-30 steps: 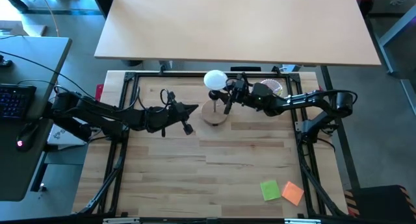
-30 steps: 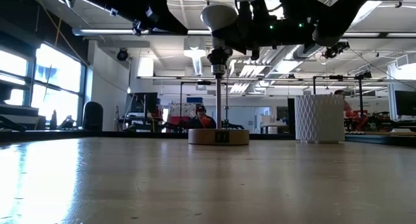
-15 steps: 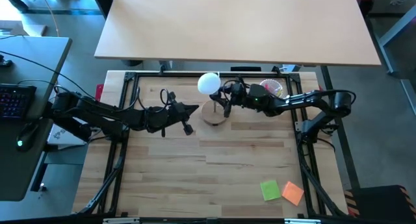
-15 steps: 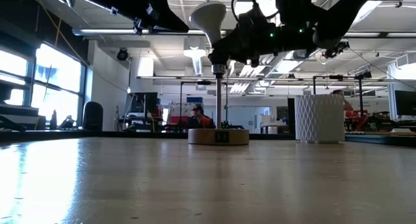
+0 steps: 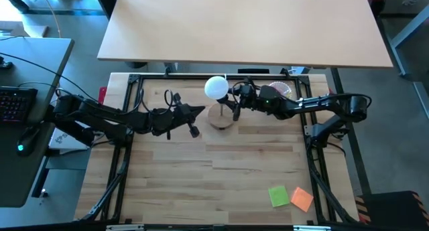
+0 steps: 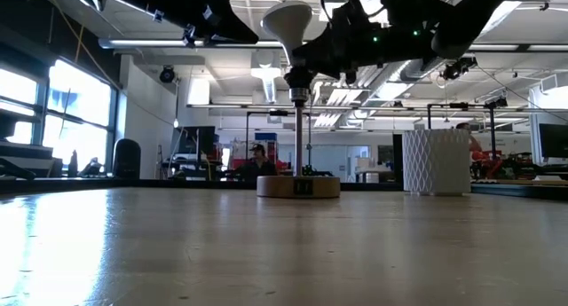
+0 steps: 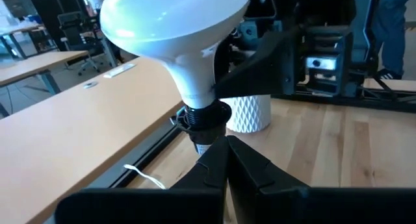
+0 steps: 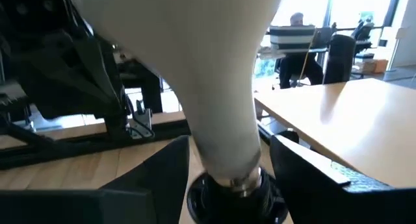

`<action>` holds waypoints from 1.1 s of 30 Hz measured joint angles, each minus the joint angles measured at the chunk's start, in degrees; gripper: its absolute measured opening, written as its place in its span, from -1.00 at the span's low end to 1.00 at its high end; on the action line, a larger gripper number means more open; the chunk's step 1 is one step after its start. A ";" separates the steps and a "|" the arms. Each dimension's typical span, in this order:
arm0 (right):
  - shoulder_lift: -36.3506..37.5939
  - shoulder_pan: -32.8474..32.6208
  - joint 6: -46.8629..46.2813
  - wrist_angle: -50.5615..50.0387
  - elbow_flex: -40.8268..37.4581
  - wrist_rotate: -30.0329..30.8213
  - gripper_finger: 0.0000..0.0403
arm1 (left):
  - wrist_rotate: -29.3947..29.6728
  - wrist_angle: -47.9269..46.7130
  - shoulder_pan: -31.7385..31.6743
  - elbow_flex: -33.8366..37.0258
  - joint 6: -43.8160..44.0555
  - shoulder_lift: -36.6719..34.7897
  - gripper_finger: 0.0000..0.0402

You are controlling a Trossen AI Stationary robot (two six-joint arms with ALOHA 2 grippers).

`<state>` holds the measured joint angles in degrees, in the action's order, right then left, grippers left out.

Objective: Screw lightbulb
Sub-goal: Insert the lightbulb into the lamp

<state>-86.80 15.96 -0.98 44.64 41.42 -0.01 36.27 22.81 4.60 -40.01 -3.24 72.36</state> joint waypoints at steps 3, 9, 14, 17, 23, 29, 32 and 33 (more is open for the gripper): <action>1.57 0.01 0.76 -2.27 0.03 -0.27 0.04 | -0.09 0.06 -0.45 0.00 0.01 0.00 -0.93; 6.26 0.01 2.51 -9.81 0.03 -0.62 0.06 | -0.13 0.24 -1.35 0.00 -1.49 0.00 -0.73; 11.21 0.16 3.93 -16.75 0.06 -0.63 0.07 | -3.26 0.45 -2.59 0.00 -2.43 0.00 -0.51; 13.65 0.16 4.41 -19.27 0.06 -1.78 0.07 | -6.37 0.60 -4.10 0.00 -2.57 0.00 -0.39; 16.52 -0.31 4.91 -20.92 0.06 -2.40 0.07 | -6.09 1.07 -5.95 0.00 -6.16 -0.25 -0.26; 16.08 -0.82 5.13 -20.80 0.10 -2.40 0.07 | -5.13 2.38 -6.54 0.01 -11.00 -1.42 -0.26; 14.10 -0.80 6.17 -19.80 0.10 -1.86 0.07 | -5.38 6.71 -6.78 0.01 -11.96 -1.54 -0.26; 13.35 -0.80 6.19 -19.40 0.28 -1.83 0.07 | -5.74 7.97 -6.86 0.00 -12.03 -1.58 -0.26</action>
<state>-73.46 15.16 5.20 25.23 41.70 -1.84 30.53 30.78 -2.25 -40.01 -15.27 70.78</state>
